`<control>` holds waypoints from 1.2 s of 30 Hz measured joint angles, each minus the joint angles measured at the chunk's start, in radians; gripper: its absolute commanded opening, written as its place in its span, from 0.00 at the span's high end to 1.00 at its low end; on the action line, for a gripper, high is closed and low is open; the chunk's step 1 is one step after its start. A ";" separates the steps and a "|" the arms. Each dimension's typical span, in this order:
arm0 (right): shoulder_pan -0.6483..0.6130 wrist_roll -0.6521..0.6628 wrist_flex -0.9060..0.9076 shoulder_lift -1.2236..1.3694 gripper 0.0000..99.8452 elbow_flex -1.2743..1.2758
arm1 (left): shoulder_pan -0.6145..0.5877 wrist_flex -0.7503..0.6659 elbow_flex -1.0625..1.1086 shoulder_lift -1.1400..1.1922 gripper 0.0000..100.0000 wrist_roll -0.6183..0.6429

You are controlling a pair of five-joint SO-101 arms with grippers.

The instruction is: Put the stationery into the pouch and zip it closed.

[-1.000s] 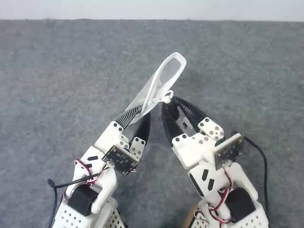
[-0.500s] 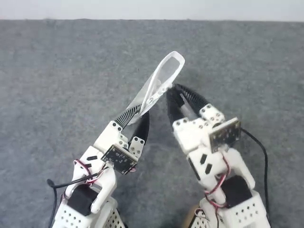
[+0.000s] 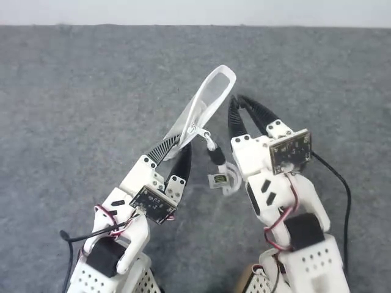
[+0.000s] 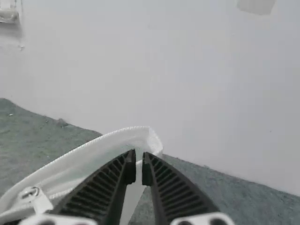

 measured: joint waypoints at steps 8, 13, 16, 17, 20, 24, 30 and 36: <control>-0.133 0.003 0.430 -0.227 0.86 -0.109 | 0.000 0.000 0.000 0.000 0.99 0.000; -0.224 0.003 0.566 -0.245 0.86 -0.140 | 0.000 0.000 0.000 0.000 0.99 0.000; -0.261 0.003 0.571 -0.227 0.86 -0.140 | 0.000 0.000 0.000 0.000 0.99 0.000; -0.265 0.003 0.571 -0.215 0.86 -0.140 | 0.000 0.000 0.000 0.000 0.99 0.000; -0.267 0.003 0.568 -0.161 0.86 -0.140 | 0.000 0.000 0.000 0.000 0.99 0.000; -0.269 0.003 0.516 -0.057 0.86 -0.140 | 0.000 0.000 0.000 0.000 0.99 0.000; -0.267 0.003 0.431 0.083 0.86 -0.140 | 0.000 0.000 0.000 0.000 0.99 0.000; -0.218 0.003 0.358 0.130 1.00 -0.140 | 0.000 0.000 0.000 0.000 0.99 0.000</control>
